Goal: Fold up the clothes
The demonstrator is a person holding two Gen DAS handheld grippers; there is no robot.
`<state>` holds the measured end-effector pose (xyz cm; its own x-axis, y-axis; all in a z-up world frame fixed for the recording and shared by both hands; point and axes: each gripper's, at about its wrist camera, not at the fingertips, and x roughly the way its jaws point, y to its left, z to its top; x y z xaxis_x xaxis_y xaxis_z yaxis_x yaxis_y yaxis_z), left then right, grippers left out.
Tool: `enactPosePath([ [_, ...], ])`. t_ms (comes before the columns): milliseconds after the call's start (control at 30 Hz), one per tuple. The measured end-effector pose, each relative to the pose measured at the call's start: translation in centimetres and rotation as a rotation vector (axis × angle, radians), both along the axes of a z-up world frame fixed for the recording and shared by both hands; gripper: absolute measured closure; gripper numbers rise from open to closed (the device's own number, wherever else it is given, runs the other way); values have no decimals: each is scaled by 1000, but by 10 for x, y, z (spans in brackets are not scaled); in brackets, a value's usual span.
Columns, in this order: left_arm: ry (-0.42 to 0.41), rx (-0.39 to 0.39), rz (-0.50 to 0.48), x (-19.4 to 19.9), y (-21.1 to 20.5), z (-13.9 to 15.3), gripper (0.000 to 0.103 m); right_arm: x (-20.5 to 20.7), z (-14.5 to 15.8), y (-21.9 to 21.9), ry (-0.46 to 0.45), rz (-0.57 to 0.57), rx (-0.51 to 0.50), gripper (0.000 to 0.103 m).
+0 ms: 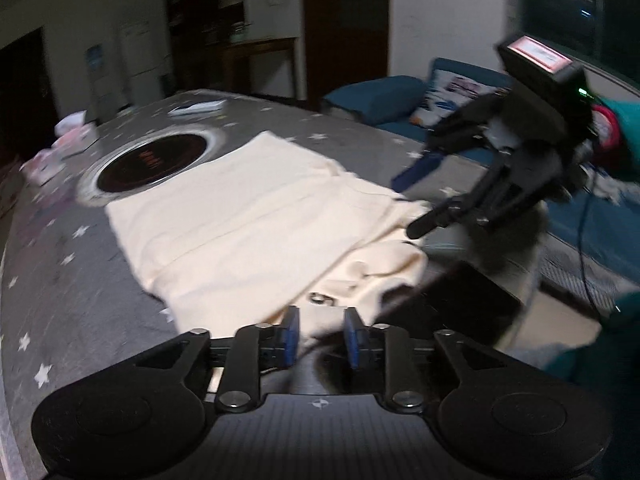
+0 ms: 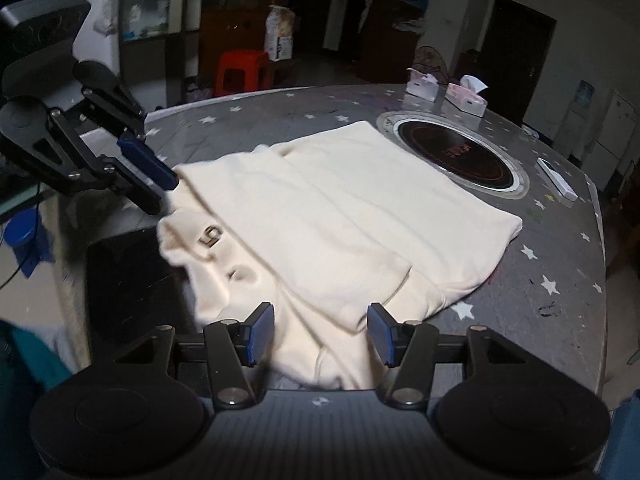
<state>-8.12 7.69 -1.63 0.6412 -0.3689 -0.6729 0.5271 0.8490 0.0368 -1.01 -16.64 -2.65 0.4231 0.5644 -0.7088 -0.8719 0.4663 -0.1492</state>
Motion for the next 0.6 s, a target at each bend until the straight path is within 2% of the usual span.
enactPosePath([
  [300, 1, 47, -35, 6, -14, -16, 72, -19, -1, -6, -21, 47, -40, 46],
  [333, -5, 54, -35, 5, -15, -16, 74, -20, -1, -6, -24, 51, -43, 45],
  [400, -19, 65, -34, 4, -16, -18, 86, -22, -3, -5, -31, 58, -48, 45],
  [467, -34, 69, -25, 4, -17, -18, 92, -24, -4, -5, -39, 65, -53, 45],
  [600, -58, 26, 30, 11, -11, -7, 94, -26, -8, -3, -50, 81, -61, 44],
])
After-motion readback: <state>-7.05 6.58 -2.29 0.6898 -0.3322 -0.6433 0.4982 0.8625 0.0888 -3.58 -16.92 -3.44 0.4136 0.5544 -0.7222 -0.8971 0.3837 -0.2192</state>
